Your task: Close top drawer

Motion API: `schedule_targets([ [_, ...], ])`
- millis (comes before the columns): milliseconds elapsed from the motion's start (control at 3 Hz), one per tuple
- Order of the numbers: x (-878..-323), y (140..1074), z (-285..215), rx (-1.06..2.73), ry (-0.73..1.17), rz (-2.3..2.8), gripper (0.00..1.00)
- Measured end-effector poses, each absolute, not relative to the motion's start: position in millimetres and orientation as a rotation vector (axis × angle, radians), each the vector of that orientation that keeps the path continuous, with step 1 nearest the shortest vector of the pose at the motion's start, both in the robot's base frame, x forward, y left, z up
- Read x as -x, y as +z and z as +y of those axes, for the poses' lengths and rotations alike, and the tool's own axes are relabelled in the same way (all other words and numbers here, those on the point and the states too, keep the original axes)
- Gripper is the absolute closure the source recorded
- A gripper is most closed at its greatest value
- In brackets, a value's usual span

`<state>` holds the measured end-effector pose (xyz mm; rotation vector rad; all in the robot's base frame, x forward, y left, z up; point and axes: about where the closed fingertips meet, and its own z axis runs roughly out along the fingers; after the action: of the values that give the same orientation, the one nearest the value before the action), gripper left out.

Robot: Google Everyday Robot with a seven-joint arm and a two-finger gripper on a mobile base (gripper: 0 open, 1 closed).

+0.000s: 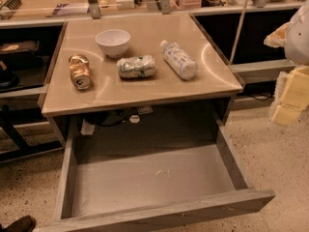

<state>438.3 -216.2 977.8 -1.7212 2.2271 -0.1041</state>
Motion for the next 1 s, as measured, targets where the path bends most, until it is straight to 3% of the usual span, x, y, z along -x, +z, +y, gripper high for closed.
schedule_targets([
  [333,-438.3,977.8,-216.2,1.721,-0.104,2.227,0.00],
  [1000,-438.3,977.9,-216.2,1.721,-0.104,2.227,0.42],
])
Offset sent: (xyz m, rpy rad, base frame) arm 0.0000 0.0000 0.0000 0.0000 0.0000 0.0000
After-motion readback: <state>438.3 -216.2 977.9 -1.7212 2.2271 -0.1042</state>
